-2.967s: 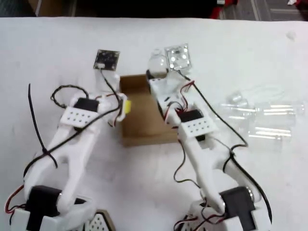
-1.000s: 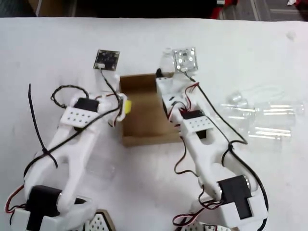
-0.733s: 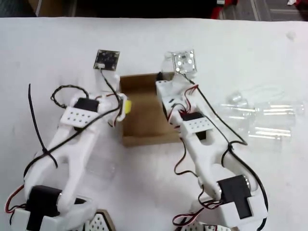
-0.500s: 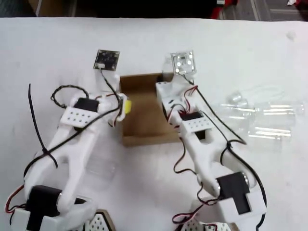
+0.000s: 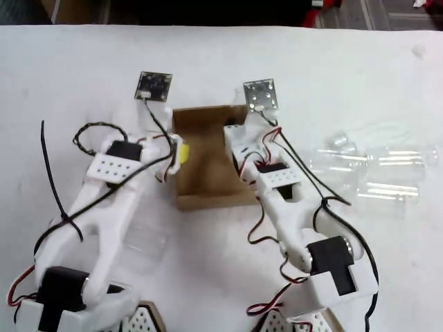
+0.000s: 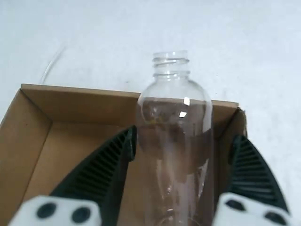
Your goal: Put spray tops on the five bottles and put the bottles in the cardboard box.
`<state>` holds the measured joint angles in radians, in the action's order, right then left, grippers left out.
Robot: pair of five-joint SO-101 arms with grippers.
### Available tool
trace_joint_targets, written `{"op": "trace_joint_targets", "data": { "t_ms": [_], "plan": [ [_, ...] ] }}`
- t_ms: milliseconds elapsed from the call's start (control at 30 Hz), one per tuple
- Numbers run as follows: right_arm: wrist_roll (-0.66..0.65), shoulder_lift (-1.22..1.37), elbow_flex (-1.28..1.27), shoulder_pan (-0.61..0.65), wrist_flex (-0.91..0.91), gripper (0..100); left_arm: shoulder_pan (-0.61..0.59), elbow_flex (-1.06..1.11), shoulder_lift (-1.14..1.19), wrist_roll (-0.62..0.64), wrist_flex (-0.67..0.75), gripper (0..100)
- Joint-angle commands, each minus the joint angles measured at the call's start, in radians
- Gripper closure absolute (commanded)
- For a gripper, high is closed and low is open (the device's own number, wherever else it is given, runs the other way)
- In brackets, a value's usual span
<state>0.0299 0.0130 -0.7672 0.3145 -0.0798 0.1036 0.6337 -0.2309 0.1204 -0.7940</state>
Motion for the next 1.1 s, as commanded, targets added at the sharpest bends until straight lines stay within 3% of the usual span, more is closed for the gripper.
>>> {"op": "trace_joint_targets", "data": {
  "t_ms": [0, 267, 600, 1067],
  "plan": [
    [0.002, -0.058, 0.041, 0.002, -0.013, 72.1, -0.013, -0.008, -0.008, 0.006, 0.002, 80],
    [-0.002, -0.054, 0.157, -0.002, 0.147, 72.1, -0.013, -0.008, -0.008, 0.006, 0.002, 80],
    [-0.002, 0.044, 0.585, -0.045, 0.691, 72.2, -0.015, -0.008, -0.008, 0.006, 0.000, 80],
    [-0.002, 0.348, 0.967, -0.036, 0.911, 72.3, -0.015, -0.008, -0.008, 0.006, 0.000, 80]
  ]
}}
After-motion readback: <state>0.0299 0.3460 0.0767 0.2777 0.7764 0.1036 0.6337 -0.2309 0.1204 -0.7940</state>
